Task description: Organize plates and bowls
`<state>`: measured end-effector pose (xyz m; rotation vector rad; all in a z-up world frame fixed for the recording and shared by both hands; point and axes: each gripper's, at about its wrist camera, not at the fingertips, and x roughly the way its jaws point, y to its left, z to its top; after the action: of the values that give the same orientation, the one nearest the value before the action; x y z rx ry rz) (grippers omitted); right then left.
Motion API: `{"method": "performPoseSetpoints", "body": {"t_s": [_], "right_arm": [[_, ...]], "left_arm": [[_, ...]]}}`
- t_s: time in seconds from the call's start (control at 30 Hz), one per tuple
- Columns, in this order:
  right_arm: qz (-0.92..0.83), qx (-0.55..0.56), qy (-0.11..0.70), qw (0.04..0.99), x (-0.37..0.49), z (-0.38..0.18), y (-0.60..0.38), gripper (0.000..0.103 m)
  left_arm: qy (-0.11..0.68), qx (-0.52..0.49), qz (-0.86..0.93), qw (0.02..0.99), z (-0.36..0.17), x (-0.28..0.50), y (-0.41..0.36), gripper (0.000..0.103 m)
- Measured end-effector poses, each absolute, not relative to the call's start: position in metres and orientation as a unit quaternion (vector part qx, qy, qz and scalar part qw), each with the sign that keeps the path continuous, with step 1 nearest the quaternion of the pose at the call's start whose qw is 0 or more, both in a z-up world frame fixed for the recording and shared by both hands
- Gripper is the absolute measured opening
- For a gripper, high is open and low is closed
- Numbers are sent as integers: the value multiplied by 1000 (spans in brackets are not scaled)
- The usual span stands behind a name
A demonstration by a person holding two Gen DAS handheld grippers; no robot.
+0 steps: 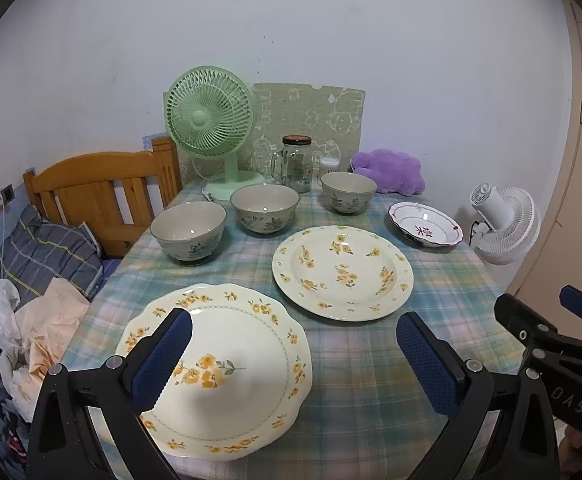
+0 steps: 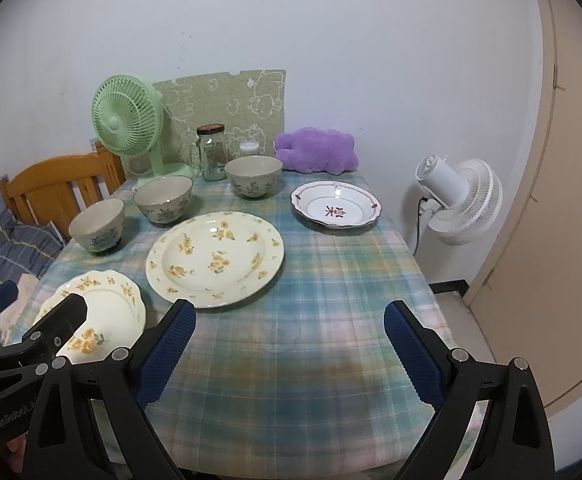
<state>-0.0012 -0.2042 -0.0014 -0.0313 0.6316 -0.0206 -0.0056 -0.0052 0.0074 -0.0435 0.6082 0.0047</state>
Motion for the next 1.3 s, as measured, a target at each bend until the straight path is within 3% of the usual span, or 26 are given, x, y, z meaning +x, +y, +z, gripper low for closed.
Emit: {"method": "performPoseSetpoints", "body": {"t_s": [1.3], "right_arm": [[-1, -1, 317, 948, -3, -2, -199, 97]], "left_arm": [[300, -14, 11, 954, 10, -9, 8, 102]]}}
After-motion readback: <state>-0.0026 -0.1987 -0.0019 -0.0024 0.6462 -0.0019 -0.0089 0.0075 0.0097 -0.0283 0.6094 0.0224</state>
